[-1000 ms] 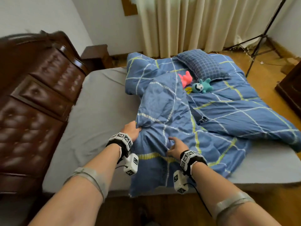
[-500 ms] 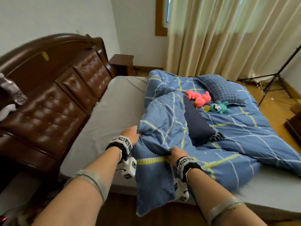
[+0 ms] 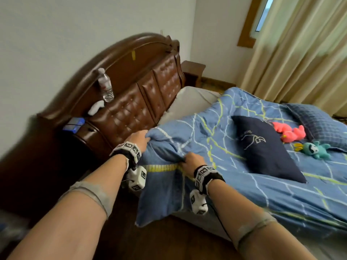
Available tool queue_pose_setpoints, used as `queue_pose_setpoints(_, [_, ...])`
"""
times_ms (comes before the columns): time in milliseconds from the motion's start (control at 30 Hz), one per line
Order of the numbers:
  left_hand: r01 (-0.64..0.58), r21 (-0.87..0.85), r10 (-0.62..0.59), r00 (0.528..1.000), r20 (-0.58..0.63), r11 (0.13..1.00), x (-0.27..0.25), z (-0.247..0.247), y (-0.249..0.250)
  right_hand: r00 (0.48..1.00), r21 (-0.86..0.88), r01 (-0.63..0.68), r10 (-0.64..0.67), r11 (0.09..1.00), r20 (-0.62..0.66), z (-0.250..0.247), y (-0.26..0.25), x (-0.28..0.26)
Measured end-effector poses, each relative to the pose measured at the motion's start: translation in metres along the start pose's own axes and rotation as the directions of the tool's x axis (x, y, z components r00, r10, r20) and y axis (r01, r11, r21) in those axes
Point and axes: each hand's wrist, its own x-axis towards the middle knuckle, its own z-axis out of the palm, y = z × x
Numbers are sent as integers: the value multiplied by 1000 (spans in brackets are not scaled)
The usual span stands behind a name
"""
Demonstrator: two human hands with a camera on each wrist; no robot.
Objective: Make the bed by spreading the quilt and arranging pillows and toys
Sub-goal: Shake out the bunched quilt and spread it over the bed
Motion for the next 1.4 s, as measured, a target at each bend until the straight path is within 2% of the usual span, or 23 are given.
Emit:
queue_pose_setpoints(67, [82,-51,-86,994,-74,995,11,-22,-33,999,45,43,-42,998,-22,8,-35,14])
queue_pose_setpoints(133, [149,-110,-160,981,-108,983,23,-31,-57,999,188,50,-51,981,0,28,-55,26])
queue_pose_setpoints(200, [177,-115,-187,978,-87,978,30,-23,-67,991,411,27,-79,911,110,52,-59,34])
queue_pose_setpoints(233, [174,-107,-181,982,-60,979,32,-13,-69,984,448,-1,-79,894,160,62,-54,34])
queue_pose_setpoints(300, [145,-95,-142,989,32,985,31,14,-60,977,382,-39,-45,923,208,70,-30,30])
queue_pose_setpoints(400, [99,-124,-78,983,166,987,25,75,-25,964,249,-161,98,955,249,69,33,16])
queue_pose_setpoints(467, [68,-171,-22,966,259,983,18,121,10,938,247,-285,216,926,272,68,88,1])
queue_pose_setpoints(567, [-5,-205,88,912,401,979,1,179,78,892,268,-425,351,865,284,62,169,-38])
queue_pose_setpoints(733, [-171,-212,260,805,533,962,-34,238,207,805,322,-593,531,738,265,54,293,-124])
queue_pose_setpoints(900, [-375,-111,375,763,527,920,-88,278,357,787,464,-599,585,653,193,25,417,-220])
queue_pose_setpoints(967, [-433,-110,419,729,541,895,-119,301,420,768,534,-589,627,607,134,9,470,-265])
queue_pose_setpoints(1033, [-502,-129,474,658,585,855,-153,327,480,716,592,-595,693,543,85,1,523,-312])
queue_pose_setpoints(1200, [-659,-162,566,464,681,734,-231,390,605,568,693,-631,816,349,107,-10,628,-407])
queue_pose_setpoints(1267, [-712,-150,589,421,690,686,-247,415,645,524,738,-614,844,280,115,-9,666,-429])
queue_pose_setpoints(1400, [-752,-123,572,373,730,648,-258,470,707,461,797,-583,872,156,167,9,740,-444])
